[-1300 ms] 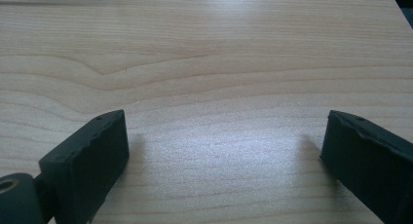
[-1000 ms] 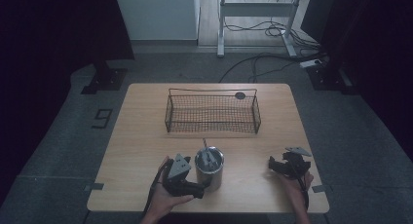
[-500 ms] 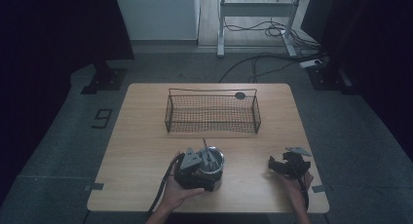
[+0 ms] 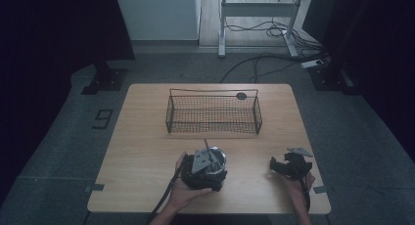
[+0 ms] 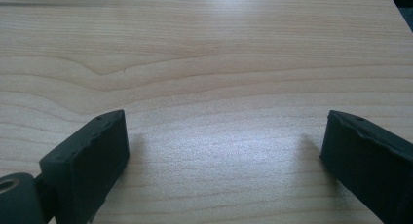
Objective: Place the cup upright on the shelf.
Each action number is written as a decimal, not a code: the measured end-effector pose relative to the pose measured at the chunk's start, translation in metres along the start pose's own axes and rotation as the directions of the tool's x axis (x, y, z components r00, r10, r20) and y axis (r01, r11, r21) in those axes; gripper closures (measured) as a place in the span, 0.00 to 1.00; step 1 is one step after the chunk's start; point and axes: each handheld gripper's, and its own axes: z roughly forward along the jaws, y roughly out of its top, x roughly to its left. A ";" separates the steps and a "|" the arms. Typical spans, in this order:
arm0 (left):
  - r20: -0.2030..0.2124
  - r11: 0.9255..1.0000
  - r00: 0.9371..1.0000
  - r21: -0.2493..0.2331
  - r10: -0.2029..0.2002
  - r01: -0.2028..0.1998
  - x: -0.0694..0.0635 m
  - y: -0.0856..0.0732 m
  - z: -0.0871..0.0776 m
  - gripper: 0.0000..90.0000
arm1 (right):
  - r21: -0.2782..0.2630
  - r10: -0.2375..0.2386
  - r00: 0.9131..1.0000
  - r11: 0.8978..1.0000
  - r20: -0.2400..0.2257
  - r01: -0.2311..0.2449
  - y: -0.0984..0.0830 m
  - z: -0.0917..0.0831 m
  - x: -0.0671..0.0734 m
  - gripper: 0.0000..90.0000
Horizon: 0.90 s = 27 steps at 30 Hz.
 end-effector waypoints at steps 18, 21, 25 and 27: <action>0.014 1.000 1.000 0.003 0.021 -0.021 0.002 0.000 -0.002 0.04 | -0.002 0.008 1.000 1.000 0.008 -0.008 0.000 -0.001 0.000 0.05; 0.008 1.000 1.000 -0.003 0.022 -0.022 0.001 0.000 -0.002 0.04 | -0.003 0.009 1.000 1.000 0.008 -0.009 0.000 0.000 0.000 0.05; 0.013 1.000 1.000 -0.010 -0.007 0.007 0.005 0.001 -0.003 0.04 | -0.003 0.008 1.000 1.000 0.008 -0.008 0.000 -0.001 -0.001 0.06; 0.015 1.000 1.000 -0.013 -0.016 0.016 0.007 0.001 -0.004 0.04 | -0.004 0.010 1.000 1.000 0.009 -0.010 0.000 -0.001 0.000 0.06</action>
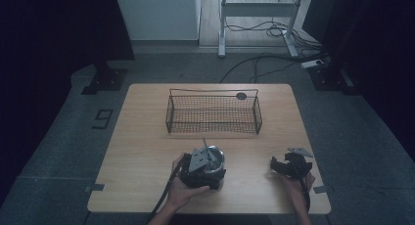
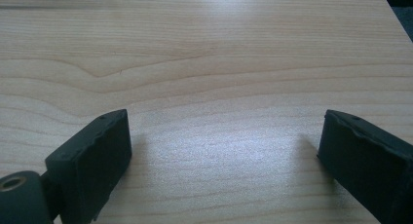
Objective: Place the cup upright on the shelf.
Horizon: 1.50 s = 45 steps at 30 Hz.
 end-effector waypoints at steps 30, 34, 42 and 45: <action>-0.133 0.997 0.990 -0.067 -0.048 0.039 0.021 0.051 -0.035 0.04 | -0.003 -0.002 1.000 1.000 -0.003 0.002 0.000 0.000 0.000 0.07; -0.140 0.997 0.989 -0.066 -0.048 0.039 0.021 0.055 -0.036 0.04 | -0.002 -0.004 1.000 1.000 -0.002 0.004 0.000 0.000 0.000 0.07; -0.169 0.996 0.984 -0.075 -0.060 0.048 0.028 0.065 -0.039 0.04 | -0.002 -0.004 1.000 1.000 0.001 0.004 0.000 0.000 0.000 0.07; -0.182 0.995 0.981 -0.080 -0.073 0.059 0.033 0.067 -0.041 0.04 | -0.002 -0.003 1.000 1.000 0.000 0.003 0.000 0.000 0.000 0.07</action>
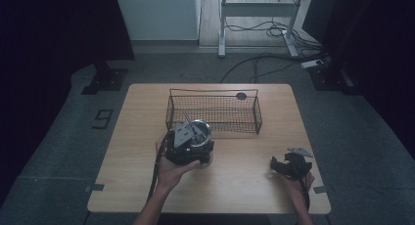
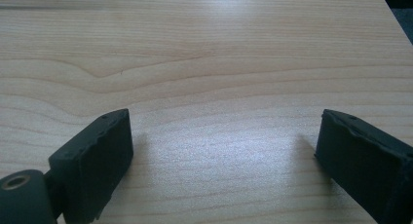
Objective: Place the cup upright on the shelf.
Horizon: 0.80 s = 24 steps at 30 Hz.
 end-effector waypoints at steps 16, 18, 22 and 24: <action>-0.073 1.000 0.997 0.004 -0.030 0.031 0.029 0.016 0.008 0.04 | 0.000 -0.011 1.000 1.000 -0.009 0.011 0.002 0.003 -0.002 0.06; -0.071 0.999 0.997 0.004 -0.034 0.035 0.031 0.016 0.009 0.04 | 0.000 -0.011 1.000 1.000 -0.009 0.011 0.002 0.003 -0.002 0.06; -0.075 0.999 0.996 0.005 -0.037 0.037 0.037 0.019 0.013 0.04 | 0.000 -0.013 1.000 1.000 -0.009 0.013 0.002 0.003 -0.002 0.06; -0.078 0.999 0.996 0.004 -0.037 0.037 0.039 0.021 0.015 0.04 | 0.000 -0.013 1.000 1.000 -0.009 0.013 0.002 0.003 -0.002 0.06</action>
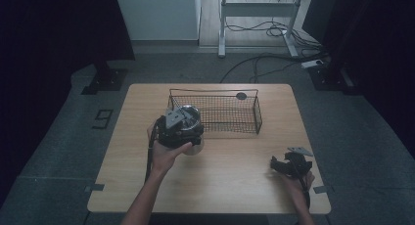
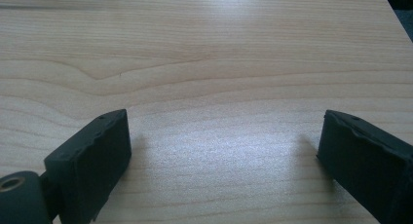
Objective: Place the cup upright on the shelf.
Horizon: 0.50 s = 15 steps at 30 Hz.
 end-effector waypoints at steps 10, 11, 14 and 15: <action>-0.003 1.000 1.000 0.001 -0.004 0.004 0.008 0.017 0.006 0.04 | 0.001 0.001 1.000 1.000 0.000 -0.001 0.000 0.000 0.000 0.06; -0.006 1.000 1.000 -0.003 -0.002 0.002 0.008 0.019 0.006 0.05 | 0.000 0.001 1.000 1.000 0.000 -0.001 0.000 0.000 0.000 0.06; -0.007 1.000 1.000 -0.005 -0.005 0.005 0.010 0.023 0.006 0.04 | 0.000 0.000 1.000 1.000 0.000 0.000 0.000 0.000 0.000 0.06; -0.003 1.000 1.000 -0.007 -0.013 0.013 0.013 0.026 0.007 0.04 | 0.000 0.000 1.000 1.000 0.000 0.000 0.000 0.000 0.000 0.06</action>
